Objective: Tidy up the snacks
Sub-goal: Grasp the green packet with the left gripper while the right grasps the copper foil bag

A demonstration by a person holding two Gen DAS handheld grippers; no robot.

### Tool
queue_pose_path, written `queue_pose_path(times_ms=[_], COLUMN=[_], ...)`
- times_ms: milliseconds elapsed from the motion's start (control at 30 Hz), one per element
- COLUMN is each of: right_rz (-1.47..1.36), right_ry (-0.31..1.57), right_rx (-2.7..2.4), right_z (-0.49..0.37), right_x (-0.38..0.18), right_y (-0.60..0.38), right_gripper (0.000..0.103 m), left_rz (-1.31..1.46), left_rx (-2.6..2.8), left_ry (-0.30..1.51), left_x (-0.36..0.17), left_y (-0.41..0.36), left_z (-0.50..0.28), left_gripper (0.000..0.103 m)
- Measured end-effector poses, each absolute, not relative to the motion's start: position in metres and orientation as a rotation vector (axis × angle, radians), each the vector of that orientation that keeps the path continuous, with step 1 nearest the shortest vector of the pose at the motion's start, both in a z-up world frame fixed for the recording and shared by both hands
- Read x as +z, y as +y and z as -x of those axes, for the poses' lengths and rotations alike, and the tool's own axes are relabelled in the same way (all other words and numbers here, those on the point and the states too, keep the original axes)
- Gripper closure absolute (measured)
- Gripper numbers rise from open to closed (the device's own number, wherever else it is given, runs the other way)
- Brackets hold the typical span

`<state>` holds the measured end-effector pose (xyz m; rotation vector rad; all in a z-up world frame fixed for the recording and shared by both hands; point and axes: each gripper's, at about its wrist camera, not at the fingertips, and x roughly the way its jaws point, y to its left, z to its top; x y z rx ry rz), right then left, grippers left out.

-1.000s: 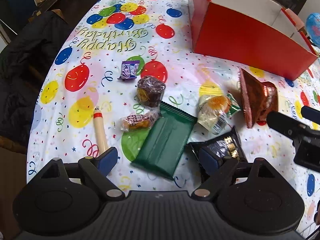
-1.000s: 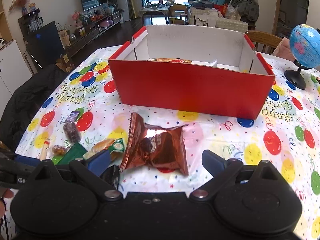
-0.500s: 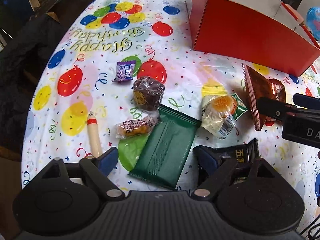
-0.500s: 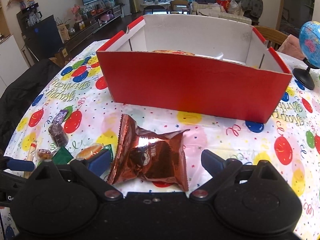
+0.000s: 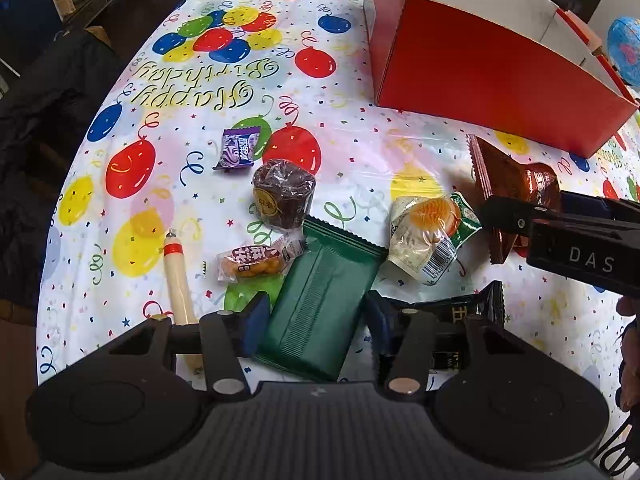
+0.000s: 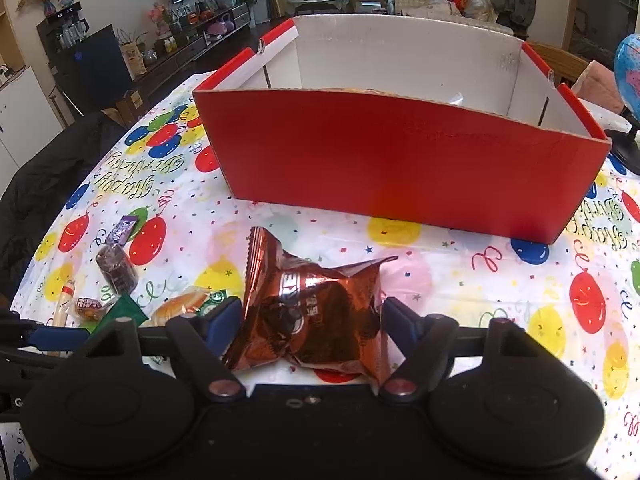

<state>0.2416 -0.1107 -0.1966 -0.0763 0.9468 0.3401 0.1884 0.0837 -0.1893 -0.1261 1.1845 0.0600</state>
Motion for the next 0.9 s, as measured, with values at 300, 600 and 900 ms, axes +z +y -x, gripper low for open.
queue_pose_path(times_ms=[300, 600, 900], right_rz=[0.061, 0.035, 0.003], right_ry=[0.959, 0.941, 0.911], right_rx=[0.311, 0.294, 0.289], right_z=[-0.235, -0.210, -0.186], right_x=[-0.188, -0.170, -0.145], right_y=[-0.119, -0.126, -0.129], right_gripper=[0.045, 0.045, 0.046], left_rz=[0.160, 0.193, 0.217], left_rx=[0.064, 0.065, 0.033], left_ry=[1.186, 1.184, 1.145], left_x=[-0.183, -0.172, -0.146], left_y=[0.084, 0.092, 0.092], left_z=[-0.184, -0.170, -0.153], left_gripper=[0.055, 0.055, 0.055])
